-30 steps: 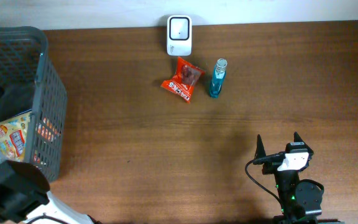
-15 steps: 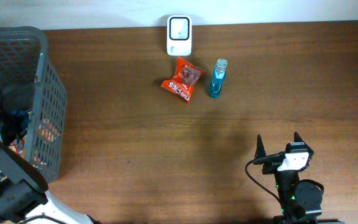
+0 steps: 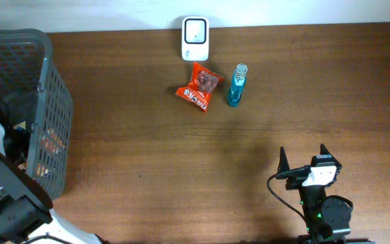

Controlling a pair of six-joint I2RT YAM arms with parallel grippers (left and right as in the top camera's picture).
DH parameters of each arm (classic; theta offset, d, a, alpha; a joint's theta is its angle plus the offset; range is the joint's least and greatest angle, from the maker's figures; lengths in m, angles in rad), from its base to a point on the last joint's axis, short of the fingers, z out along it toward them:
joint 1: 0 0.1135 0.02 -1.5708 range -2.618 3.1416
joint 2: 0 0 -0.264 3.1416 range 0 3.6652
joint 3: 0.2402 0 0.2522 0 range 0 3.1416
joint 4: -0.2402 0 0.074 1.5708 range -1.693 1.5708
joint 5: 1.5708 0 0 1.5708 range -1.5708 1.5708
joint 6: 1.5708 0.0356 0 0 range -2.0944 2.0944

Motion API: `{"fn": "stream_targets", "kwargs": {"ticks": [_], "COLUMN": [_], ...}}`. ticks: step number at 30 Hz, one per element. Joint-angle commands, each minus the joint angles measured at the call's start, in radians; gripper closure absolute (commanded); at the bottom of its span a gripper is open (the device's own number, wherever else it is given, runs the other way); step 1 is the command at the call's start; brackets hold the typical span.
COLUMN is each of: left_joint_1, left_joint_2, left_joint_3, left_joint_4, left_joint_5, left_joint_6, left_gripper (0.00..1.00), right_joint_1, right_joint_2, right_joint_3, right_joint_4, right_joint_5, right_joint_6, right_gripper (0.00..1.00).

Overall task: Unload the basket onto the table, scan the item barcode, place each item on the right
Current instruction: 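Reach into the basket with the left gripper and grasp the yellow snack bag, then carry the yellow bag to the scanner and release it on the table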

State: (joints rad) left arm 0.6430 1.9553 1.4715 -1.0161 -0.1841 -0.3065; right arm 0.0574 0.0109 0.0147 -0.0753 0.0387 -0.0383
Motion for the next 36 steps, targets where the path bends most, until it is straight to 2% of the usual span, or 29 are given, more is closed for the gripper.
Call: {"fn": "stream_targets", "kwargs": {"ticks": [1,3,4,8,11,13,15,17,23,28,36], "left_joint_1": [0.001,0.001,0.001,-0.005,-0.036,-0.084,-0.155,-0.290,-0.637,-0.814,-0.926], "left_joint_2": [0.015,0.015,0.015,0.006,-0.037,-0.095,-0.163,-0.228,-0.186,-0.037,0.320], "left_joint_3": [0.125,0.256,0.391,0.712,0.920,0.995,1.010,1.010,0.955,0.881,0.881], "left_joint_4": [-0.077,-0.164,-0.240,-0.397,-0.477,-0.485,-0.469,-0.459,-0.457,-0.449,-0.380], "left_joint_5": [0.163,0.222,0.257,0.275,0.275,0.275,0.275,0.275,0.269,0.148,0.127], "left_joint_6": [-0.003,-0.003,-0.003,-0.003,-0.003,-0.003,-0.002,-0.003,-0.002,-0.002,-0.003], "left_gripper": [1.00,1.00,1.00,1.00,1.00,1.00,1.00,1.00,1.00,1.00,1.00], "right_joint_1": [-0.006,-0.006,-0.006,-0.006,-0.006,-0.006,-0.006,-0.006,-0.006,-0.006,-0.006], "right_joint_2": [-0.007,-0.007,-0.007,-0.007,-0.007,-0.007,-0.007,-0.007,-0.007,-0.007,-0.007], "right_joint_3": [-0.009,-0.009,-0.009,-0.009,-0.009,-0.009,-0.009,-0.009,-0.009,-0.009,-0.009], "right_joint_4": [-0.004,-0.004,-0.004,-0.004,-0.004,-0.004,-0.004,-0.004,-0.004,-0.004,-0.004], "right_joint_5": [-0.002,-0.002,-0.002,-0.002,-0.002,-0.002,-0.002,-0.002,-0.002,-0.002,-0.002], "right_joint_6": [-0.006,-0.006,-0.006,-0.006,-0.006,-0.006,-0.006,-0.006,-0.006,-0.006,-0.006], "right_gripper": [0.02,0.02,0.02,0.02,0.02,0.02,0.02,0.02,0.02,0.02,0.02]}}
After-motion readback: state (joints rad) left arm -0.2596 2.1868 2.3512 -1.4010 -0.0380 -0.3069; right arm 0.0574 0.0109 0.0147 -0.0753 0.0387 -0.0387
